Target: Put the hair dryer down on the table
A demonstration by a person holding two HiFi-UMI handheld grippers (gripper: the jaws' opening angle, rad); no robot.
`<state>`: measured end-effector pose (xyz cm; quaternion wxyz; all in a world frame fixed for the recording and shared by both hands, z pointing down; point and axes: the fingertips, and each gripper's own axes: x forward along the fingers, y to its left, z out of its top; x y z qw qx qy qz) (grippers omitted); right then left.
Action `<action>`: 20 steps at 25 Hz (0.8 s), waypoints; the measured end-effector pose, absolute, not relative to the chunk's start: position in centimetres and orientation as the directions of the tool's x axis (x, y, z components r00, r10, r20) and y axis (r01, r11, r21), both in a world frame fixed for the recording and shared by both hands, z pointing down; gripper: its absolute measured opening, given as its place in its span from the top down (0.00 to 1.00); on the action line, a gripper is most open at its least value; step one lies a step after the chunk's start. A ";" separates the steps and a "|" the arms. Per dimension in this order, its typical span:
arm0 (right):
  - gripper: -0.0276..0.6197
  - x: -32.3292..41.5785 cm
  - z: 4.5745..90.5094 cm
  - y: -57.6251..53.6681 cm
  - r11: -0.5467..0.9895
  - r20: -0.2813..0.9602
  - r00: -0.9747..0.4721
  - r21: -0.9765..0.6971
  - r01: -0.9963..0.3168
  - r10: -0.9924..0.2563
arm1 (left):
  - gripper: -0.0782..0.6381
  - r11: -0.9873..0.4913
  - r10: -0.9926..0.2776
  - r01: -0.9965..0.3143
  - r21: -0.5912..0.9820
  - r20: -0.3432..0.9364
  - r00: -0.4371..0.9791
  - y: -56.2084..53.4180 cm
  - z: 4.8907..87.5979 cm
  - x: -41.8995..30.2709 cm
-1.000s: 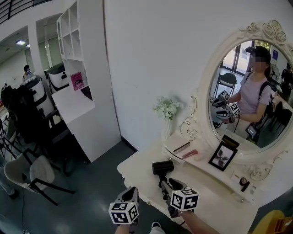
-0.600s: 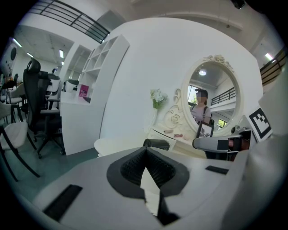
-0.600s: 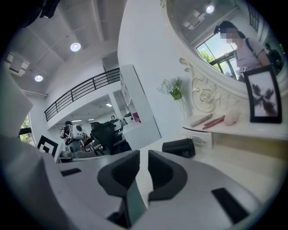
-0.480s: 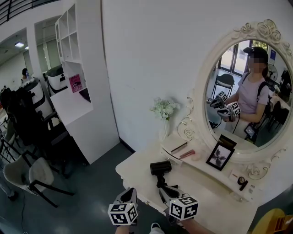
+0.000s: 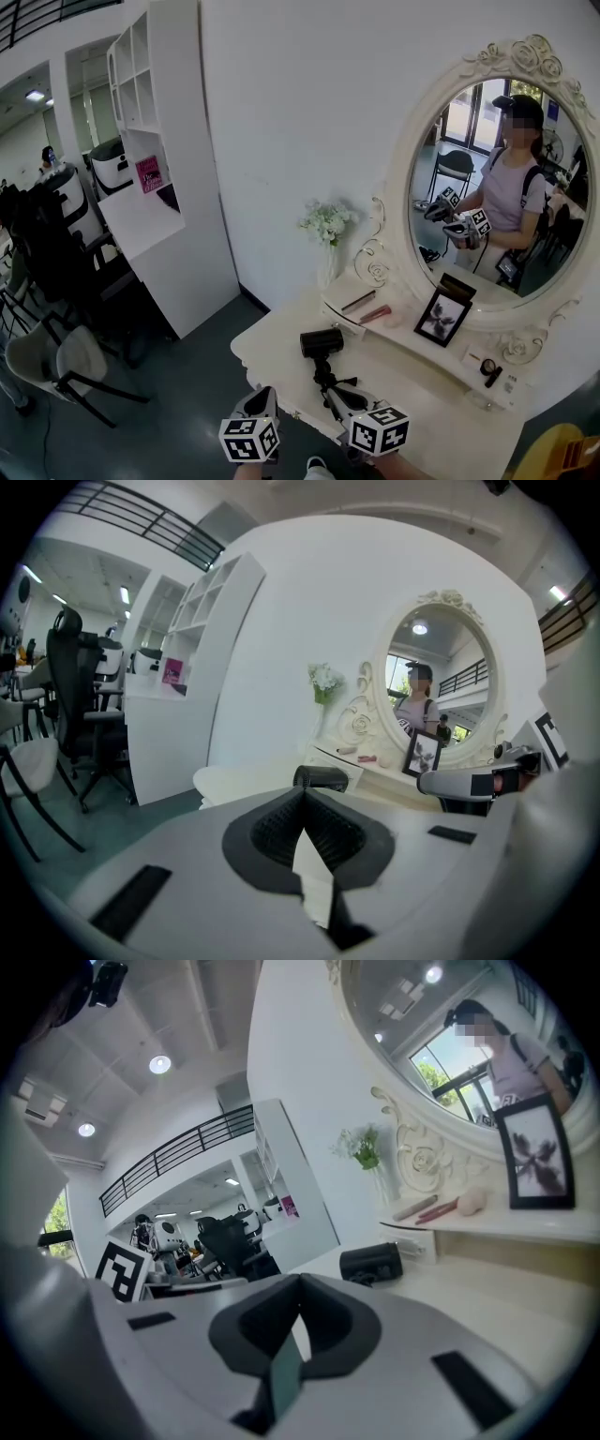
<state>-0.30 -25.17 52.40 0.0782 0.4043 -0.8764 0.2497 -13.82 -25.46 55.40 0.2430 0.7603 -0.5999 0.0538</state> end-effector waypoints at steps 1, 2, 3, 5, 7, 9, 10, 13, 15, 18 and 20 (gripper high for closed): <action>0.95 -0.2 52.3 -25.1 0.552 0.335 -0.661 -0.369 -0.748 -0.672 | 0.89 -0.164 -0.886 -0.938 0.304 0.372 0.276 -25.4 55.4 -13.7; 0.95 0.0 52.2 -24.9 0.554 0.331 -0.660 -0.365 -0.749 -0.674 | 0.89 -0.166 -0.886 -0.938 0.303 0.371 0.277 -25.4 55.3 -13.6; 0.95 0.1 52.1 -24.8 0.554 0.328 -0.659 -0.362 -0.749 -0.677 | 0.89 -0.167 -0.887 -0.938 0.302 0.370 0.277 -25.3 55.3 -13.5; 0.95 0.3 52.0 -24.6 0.554 0.321 -0.658 -0.360 -0.750 -0.681 | 0.89 -0.170 -0.887 -0.939 0.300 0.368 0.278 -25.2 55.2 -13.3; 0.95 0.4 51.8 -24.3 0.559 0.314 -0.659 -0.355 -0.749 -0.683 | 0.89 -0.171 -0.888 -0.939 0.299 0.366 0.279 -25.0 55.1 -13.1; 0.95 0.4 51.6 -24.2 0.565 0.307 -0.660 -0.348 -0.748 -0.686 | 0.89 -0.174 -0.888 -0.939 0.297 0.365 0.280 -24.8 55.0 -13.0; 0.95 0.4 51.5 -24.2 0.566 0.304 -0.660 -0.346 -0.748 -0.686 | 0.89 -0.175 -0.888 -0.939 0.296 0.364 0.281 -24.8 54.9 -13.0; 0.95 0.5 51.3 -24.2 0.564 0.296 -0.661 -0.352 -0.747 -0.690 | 0.89 -0.175 -0.889 -0.941 0.291 0.364 0.278 -24.6 54.8 -13.1; 0.95 0.7 51.2 -24.2 0.557 0.291 -0.657 -0.360 -0.749 -0.695 | 0.89 -0.173 -0.890 -0.942 0.288 0.365 0.275 -24.4 54.7 -13.2; 0.95 0.8 50.9 -24.3 0.556 0.286 -0.657 -0.361 -0.749 -0.698 | 0.89 -0.169 -0.892 -0.944 0.282 0.365 0.268 -24.1 54.6 -13.5; 0.95 0.6 50.8 -24.3 0.562 0.283 -0.661 -0.360 -0.745 -0.695 | 0.89 -0.166 -0.893 -0.946 0.280 0.363 0.264 -24.0 54.6 -13.8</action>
